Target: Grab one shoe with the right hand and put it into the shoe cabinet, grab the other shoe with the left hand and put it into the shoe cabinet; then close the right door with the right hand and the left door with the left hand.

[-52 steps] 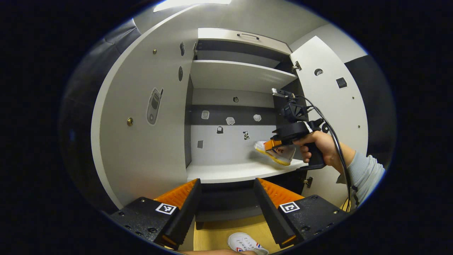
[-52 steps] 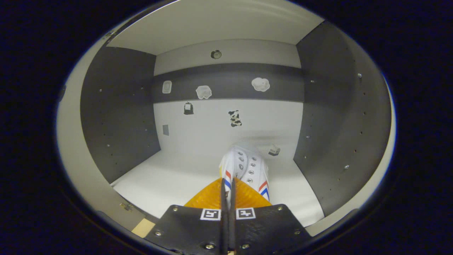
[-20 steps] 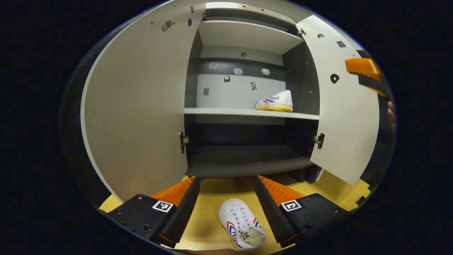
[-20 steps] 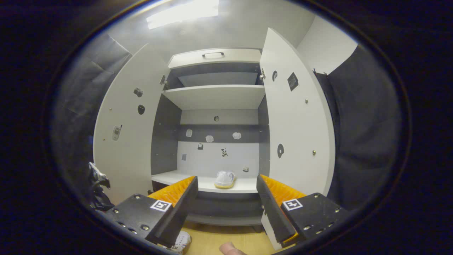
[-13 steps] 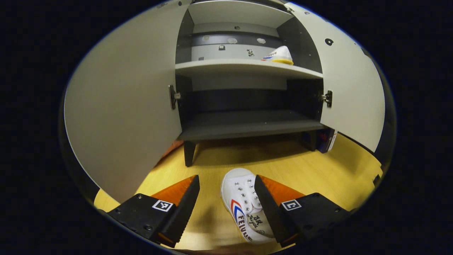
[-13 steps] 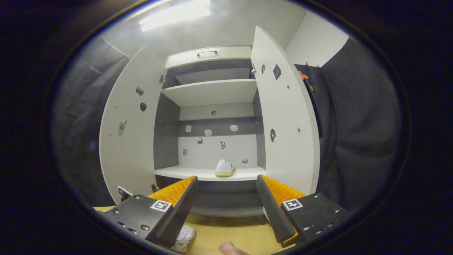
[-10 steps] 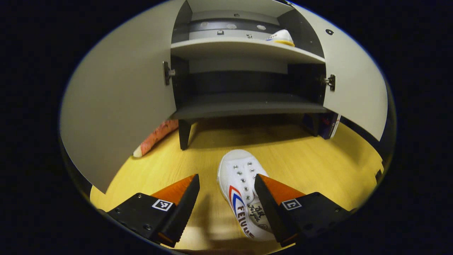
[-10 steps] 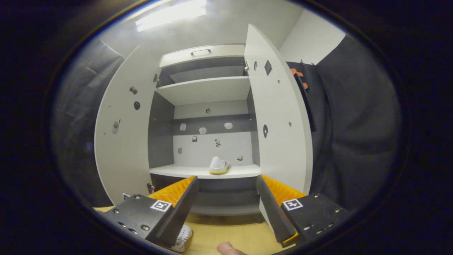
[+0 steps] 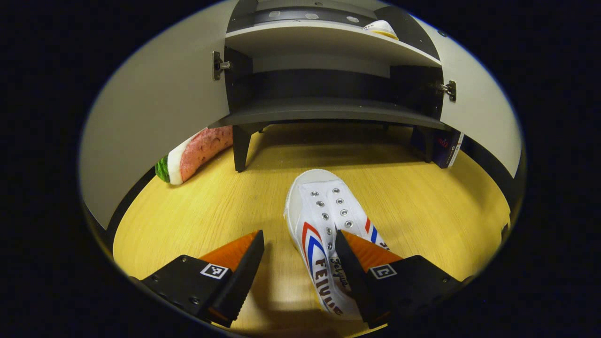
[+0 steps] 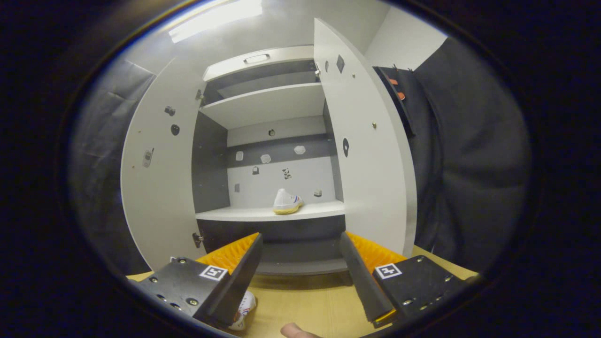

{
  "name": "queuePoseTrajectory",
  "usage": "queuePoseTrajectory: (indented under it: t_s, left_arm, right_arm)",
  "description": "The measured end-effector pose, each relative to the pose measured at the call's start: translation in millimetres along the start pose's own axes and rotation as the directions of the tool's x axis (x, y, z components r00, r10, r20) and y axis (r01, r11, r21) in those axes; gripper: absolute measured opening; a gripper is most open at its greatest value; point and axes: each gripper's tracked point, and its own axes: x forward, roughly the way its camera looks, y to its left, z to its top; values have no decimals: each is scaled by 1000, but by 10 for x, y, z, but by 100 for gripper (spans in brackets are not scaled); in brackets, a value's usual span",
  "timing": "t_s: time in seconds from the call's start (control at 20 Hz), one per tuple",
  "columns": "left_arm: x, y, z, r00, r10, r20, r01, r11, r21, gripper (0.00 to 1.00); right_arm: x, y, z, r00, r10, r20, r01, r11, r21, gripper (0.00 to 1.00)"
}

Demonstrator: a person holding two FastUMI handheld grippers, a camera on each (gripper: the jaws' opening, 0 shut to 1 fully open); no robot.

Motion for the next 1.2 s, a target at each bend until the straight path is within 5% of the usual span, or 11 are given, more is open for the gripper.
queuePoseTrajectory:
  t_s: [0.05,0.25,0.4,0.5,0.75,1.2]
  left_arm:
    - [22,-46,-1,1000,-13,-6,13,1000,0,93]
    - [27,-141,-18,997,-70,-42,73,995,64,53]
    - [33,-77,-30,998,-19,-54,25,994,110,44]
    - [51,-110,3,999,-15,-48,20,994,111,12]
    - [-103,-147,111,988,-126,-87,132,989,72,4]
    - [-644,70,1197,992,-63,109,60,998,33,5]
  right_arm:
    - [7,-22,-5,1000,-2,-1,2,1000,2,98]
    - [-44,-89,30,1000,-3,9,3,1000,10,98]
    - [-70,-97,39,1000,9,6,-9,999,36,98]
    - [-97,-136,42,1000,6,3,-6,999,45,97]
    - [-226,-198,118,1000,-5,16,4,999,42,99]
    - [-444,-255,102,1000,-27,4,27,1000,15,99]
